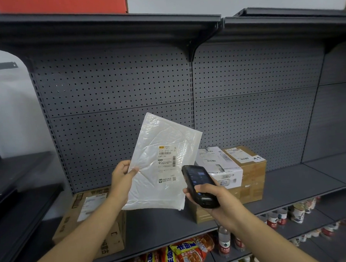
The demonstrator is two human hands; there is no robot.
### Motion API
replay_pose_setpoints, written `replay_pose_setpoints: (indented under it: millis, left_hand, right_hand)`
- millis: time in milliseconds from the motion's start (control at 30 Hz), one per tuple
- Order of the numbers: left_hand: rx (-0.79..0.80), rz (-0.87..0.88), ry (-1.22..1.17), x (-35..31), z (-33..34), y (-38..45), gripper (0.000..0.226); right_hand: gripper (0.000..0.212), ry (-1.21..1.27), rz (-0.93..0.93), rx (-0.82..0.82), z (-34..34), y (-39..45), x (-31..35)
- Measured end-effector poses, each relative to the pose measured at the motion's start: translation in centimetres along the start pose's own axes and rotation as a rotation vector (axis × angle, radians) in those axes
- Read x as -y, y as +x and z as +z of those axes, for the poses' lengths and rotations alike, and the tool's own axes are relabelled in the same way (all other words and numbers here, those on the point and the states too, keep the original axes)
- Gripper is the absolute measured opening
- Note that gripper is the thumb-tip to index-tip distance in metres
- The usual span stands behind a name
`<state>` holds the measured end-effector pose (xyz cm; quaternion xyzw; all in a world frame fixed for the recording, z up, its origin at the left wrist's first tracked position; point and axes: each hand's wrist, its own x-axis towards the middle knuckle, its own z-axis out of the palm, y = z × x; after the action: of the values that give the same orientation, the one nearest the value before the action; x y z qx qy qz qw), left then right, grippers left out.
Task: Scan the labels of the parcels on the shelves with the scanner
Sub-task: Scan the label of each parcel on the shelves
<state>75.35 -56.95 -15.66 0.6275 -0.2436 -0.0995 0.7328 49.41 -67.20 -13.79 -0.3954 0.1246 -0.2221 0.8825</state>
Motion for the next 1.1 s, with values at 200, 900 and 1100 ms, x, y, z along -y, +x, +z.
replay_pose_setpoints:
  millis: [200,900,1100]
  left_hand:
    - [0.051,-0.119,-0.161,1.1,5.7,2.8,0.016]
    - [0.042,-0.668,-0.203,15.1,27.3,11.5,0.025]
    - [-0.072,-0.733,-0.183,16.3,27.4,12.2,0.013]
  right_hand:
    - [0.057,0.044,-0.016,-0.147,-4.7,1.5,1.4]
    - [0.056,0.026,-0.032,-0.26,-22.2,16.3,13.8]
    - [0.066,-0.001,0.046,-0.297,-24.2,19.7,13.0]
